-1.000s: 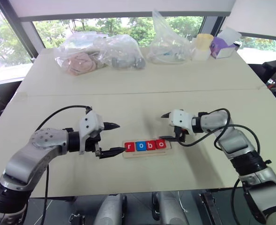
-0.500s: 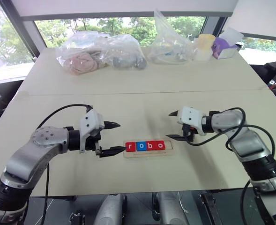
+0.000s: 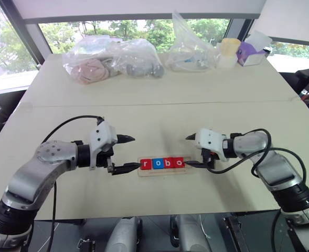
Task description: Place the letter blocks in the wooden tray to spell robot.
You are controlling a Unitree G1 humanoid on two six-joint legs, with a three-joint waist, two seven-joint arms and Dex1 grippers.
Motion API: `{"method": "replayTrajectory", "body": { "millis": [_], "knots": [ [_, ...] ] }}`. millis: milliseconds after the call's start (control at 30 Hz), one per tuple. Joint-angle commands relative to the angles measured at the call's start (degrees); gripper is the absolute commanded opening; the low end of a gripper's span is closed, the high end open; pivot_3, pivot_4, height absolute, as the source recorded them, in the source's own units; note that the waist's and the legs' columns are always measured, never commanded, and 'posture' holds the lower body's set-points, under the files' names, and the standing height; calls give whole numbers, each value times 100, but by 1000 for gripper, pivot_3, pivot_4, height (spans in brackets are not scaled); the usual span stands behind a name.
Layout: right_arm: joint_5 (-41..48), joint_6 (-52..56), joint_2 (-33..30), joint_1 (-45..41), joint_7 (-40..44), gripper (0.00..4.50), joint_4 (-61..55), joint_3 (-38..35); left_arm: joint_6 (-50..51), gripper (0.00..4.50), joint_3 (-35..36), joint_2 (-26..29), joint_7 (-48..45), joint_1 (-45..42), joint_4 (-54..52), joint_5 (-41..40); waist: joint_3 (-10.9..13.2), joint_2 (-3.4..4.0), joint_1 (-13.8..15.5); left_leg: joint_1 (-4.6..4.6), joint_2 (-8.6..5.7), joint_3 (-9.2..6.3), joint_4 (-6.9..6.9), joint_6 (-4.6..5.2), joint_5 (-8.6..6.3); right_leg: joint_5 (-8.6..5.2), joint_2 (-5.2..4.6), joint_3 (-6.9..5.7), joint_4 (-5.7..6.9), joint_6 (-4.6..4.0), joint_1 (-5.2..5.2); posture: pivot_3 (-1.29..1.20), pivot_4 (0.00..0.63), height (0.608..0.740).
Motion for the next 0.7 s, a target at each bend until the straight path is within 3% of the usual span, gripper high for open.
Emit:
{"method": "replayTrajectory", "body": {
  "millis": [33, 700],
  "knots": [
    [-36, -142, -8, -50, -27, 4440, -32, -6, -33, 4500, 103, 48, -18, -24, -110, -37, 0, 0, -1, 0, 0, 0, 0, 0, 0, 0, 0, 0, 0, 0, 0, 0, 150, 725],
    [238, 177, 38, -56, -120, 4440, -73, -255, -72, 4500, 88, 33, -64, -65, -57, -25, 0, 0, -1, 0, 0, 0, 0, 0, 0, 0, 1, 0, 0, 0, 0, 0, 150, 725]
  ]
}}
